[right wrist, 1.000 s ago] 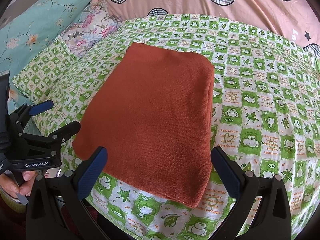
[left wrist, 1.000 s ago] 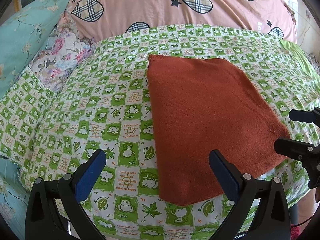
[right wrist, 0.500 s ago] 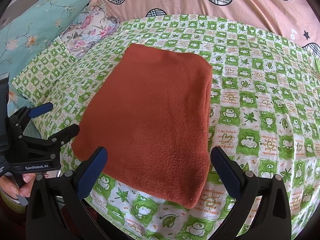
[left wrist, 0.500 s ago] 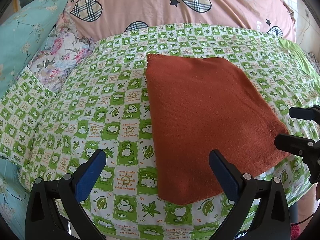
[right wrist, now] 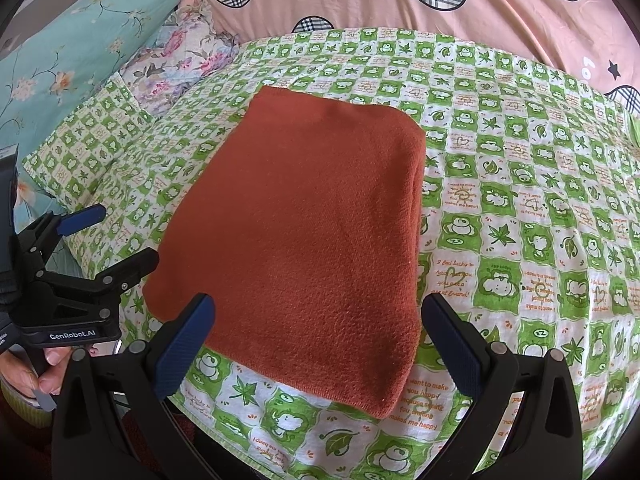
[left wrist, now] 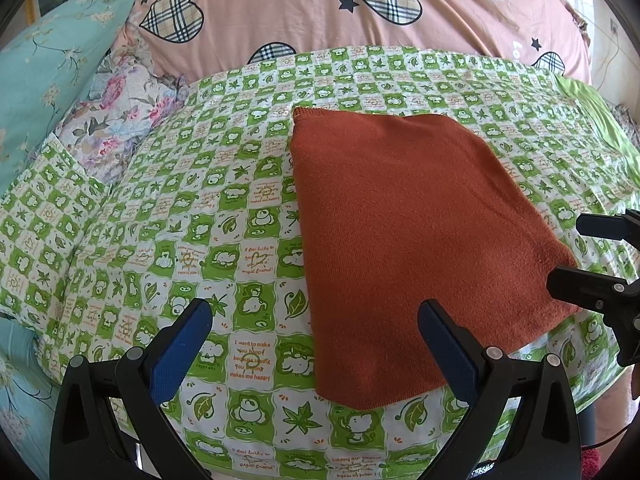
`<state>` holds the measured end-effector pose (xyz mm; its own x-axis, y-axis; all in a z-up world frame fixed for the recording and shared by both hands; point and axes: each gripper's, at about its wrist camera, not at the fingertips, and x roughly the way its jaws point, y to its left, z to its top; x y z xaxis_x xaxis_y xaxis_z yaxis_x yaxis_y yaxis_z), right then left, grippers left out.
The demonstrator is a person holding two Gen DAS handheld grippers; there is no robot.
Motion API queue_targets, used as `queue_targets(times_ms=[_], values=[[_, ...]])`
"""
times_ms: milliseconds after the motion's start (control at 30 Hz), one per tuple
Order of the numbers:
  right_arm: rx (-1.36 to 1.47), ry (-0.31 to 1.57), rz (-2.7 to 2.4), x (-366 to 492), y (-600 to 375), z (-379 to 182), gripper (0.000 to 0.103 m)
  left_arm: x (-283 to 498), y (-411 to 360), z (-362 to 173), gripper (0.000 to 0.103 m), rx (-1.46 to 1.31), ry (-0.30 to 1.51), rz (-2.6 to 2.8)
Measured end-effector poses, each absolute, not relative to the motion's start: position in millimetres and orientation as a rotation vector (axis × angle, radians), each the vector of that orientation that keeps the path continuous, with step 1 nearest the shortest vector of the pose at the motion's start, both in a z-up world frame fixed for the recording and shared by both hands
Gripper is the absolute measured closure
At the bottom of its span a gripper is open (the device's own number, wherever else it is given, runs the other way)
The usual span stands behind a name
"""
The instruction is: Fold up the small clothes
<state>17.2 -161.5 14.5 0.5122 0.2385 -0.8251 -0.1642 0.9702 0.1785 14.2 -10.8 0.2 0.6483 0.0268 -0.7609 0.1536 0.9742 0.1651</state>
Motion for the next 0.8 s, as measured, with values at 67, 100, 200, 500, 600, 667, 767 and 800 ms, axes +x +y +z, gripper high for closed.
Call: queue_targets(times_ms=[67, 100, 200, 500, 600, 667, 767, 800], values=[[0.081, 1.004, 0.243, 17.2, -161.2, 14.7, 0.000, 13.7, -11.2, 0.0, 0.001, 0.223, 0.865, -0.073], [0.081, 1.004, 0.243, 17.2, -161.1, 14.7, 0.000, 14.3, -10.7, 0.4, 0.001, 0.224, 0.864, -0.073], [0.081, 1.003, 0.242, 17.1, -160.9, 14.7, 0.000, 13.8, -11.2, 0.3, 0.000, 0.224, 0.863, -0.073], [0.081, 1.003, 0.240, 19.5, -163.6, 16.1, 0.000, 15.5, -10.2, 0.4, 0.001, 0.227, 0.863, -0.078], [0.082, 1.003, 0.241, 21.8, -165.0, 17.7, 0.000, 15.2, -11.5, 0.1, 0.000, 0.231, 0.863, -0.081], [0.080, 1.004, 0.242, 22.4, -165.6, 17.6, 0.000, 16.0, -11.2, 0.5, 0.001, 0.231, 0.864, -0.081], [0.082, 1.003, 0.239, 21.4, -164.2, 17.5, 0.000, 17.1, -11.4, 1.6, 0.000, 0.233, 0.865, -0.083], [0.081, 1.003, 0.238, 21.3, -164.1, 17.5, 0.000, 16.5, -12.2, 1.7, 0.000, 0.234, 0.865, -0.084]])
